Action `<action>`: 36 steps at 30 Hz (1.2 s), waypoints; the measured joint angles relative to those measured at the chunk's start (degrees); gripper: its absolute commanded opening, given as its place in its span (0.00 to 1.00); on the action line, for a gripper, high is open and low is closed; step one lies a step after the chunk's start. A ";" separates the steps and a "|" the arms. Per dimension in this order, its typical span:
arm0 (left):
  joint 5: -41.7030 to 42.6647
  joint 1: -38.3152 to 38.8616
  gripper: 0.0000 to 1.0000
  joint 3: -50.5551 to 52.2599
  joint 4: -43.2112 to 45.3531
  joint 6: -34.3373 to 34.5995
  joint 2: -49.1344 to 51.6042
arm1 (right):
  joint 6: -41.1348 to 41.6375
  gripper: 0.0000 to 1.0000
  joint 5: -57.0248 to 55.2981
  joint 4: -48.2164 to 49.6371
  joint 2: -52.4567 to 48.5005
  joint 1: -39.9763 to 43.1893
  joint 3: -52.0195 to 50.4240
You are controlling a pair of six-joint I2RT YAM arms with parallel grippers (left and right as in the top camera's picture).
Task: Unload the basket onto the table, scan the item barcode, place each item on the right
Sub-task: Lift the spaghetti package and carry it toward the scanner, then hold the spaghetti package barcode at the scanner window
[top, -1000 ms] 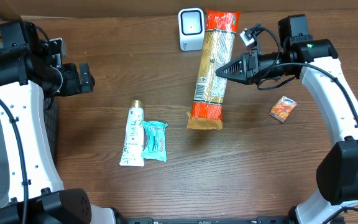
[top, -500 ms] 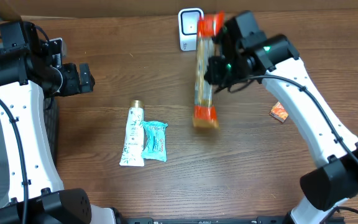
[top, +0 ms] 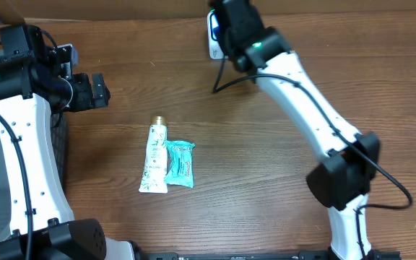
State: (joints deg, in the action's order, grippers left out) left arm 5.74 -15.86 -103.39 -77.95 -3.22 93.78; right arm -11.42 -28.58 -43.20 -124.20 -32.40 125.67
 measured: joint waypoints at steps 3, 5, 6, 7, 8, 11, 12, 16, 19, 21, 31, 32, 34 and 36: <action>0.00 0.00 1.00 0.00 0.00 0.00 0.00 | -8.87 0.04 -1.97 7.50 -2.54 -1.03 0.00; 0.00 0.00 1.00 0.00 -0.02 0.00 0.00 | -13.60 0.04 -2.64 12.07 -3.63 -1.31 0.00; 0.00 0.00 1.00 0.00 0.00 0.00 0.00 | -15.39 0.04 -2.99 13.84 -3.96 -1.36 0.00; 0.00 0.00 1.00 0.00 0.00 0.00 0.00 | -17.51 0.04 -3.37 15.74 -4.44 -1.33 0.00; 0.00 0.00 1.00 0.00 -0.02 0.00 0.00 | -19.65 0.04 -3.80 17.53 -4.85 -1.31 0.00; 0.00 0.00 1.00 0.00 -0.02 0.00 0.00 | -26.56 0.04 -5.01 22.32 -6.62 -1.05 0.00; 0.00 0.00 1.00 0.00 -0.02 0.00 0.00 | -28.20 0.04 -5.31 23.91 -7.19 -0.98 0.00; 0.00 0.00 1.00 0.00 0.00 0.00 0.00 | -34.45 0.04 -6.88 30.45 -10.71 -0.94 0.00; 0.00 0.00 1.00 0.00 0.02 0.00 0.00 | -38.01 0.04 -7.63 34.71 -13.53 -0.96 0.00; 0.00 0.00 1.00 0.00 0.00 0.00 0.00 | -40.00 0.04 -7.69 36.96 -15.19 -0.94 0.00; 0.00 0.00 1.00 0.00 0.00 0.00 0.00 | -44.52 0.04 -7.58 39.26 -17.97 -0.96 0.00; 0.00 0.00 1.00 0.00 0.00 0.00 0.00 | -44.57 0.04 -7.61 39.28 -17.97 -0.96 0.00; 0.00 0.00 1.00 0.00 -0.02 0.00 0.00 | -44.61 0.04 -7.63 39.41 -17.97 -0.96 0.00; 0.00 0.00 1.00 0.00 0.00 0.00 0.00 | -44.74 0.04 -7.63 39.06 -17.97 -0.96 0.00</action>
State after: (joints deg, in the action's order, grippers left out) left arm 5.74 -15.86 -103.39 -77.95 -3.22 93.78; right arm -56.16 -36.21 -4.14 -142.17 -33.36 125.67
